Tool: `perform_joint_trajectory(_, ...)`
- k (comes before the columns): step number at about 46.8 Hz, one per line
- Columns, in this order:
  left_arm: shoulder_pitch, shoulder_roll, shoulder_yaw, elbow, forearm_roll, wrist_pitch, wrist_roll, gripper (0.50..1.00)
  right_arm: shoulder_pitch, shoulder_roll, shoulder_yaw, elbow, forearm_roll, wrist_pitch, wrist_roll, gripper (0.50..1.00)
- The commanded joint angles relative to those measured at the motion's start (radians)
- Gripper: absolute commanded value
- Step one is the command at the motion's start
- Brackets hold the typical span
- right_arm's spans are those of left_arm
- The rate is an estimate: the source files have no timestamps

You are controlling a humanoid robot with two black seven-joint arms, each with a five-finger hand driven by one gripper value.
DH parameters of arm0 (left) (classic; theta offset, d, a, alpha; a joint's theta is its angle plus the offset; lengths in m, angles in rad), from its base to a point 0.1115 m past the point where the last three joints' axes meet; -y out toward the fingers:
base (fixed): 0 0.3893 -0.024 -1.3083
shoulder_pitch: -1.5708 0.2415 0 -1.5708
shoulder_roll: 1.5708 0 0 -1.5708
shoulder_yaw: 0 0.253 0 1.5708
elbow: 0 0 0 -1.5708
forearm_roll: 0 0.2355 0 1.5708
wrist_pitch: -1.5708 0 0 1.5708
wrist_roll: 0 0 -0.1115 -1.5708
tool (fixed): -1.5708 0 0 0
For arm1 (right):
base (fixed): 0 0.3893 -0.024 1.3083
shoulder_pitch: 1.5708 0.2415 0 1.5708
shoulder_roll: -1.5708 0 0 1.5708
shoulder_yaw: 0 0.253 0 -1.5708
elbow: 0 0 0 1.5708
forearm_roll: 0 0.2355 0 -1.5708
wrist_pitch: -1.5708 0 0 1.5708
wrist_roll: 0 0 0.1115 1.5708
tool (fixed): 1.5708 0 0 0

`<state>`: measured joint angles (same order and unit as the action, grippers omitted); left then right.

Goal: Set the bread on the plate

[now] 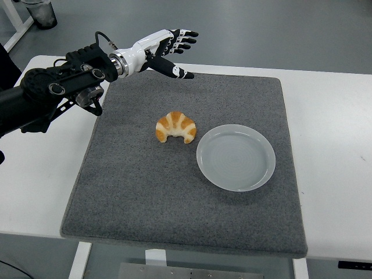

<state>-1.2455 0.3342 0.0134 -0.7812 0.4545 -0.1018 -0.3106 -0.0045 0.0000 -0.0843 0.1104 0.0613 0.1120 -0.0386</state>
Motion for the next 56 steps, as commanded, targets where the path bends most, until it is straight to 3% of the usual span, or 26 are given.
perform_joint_trajectory(1, -0.032, 0.008, 0.077, -0.033, 0.033, -0.028, 0.007, 1.0, 0.0, 0.0, 0.0, 0.0, 0.0, 0.0, 0.0, 0.952)
perform_joint_trajectory(19, -0.12, 0.057, 0.278, -0.207, 0.345, -0.018, 0.042, 0.996, 0.0, 0.0, 0.0, 0.0, 0.0, 0.0, 0.0, 0.952)
perform_joint_trajectory(25, -0.13, 0.052, 0.313, -0.21, 0.427, 0.028, 0.05, 0.996, 0.0, 0.0, 0.0, 0.0, 0.0, 0.0, 0.0, 0.952)
perform_joint_trajectory(56, -0.114, 0.016, 0.353, -0.199, 0.529, 0.103, 0.05, 0.979, 0.0, 0.0, 0.0, 0.0, 0.0, 0.0, 0.0, 0.952)
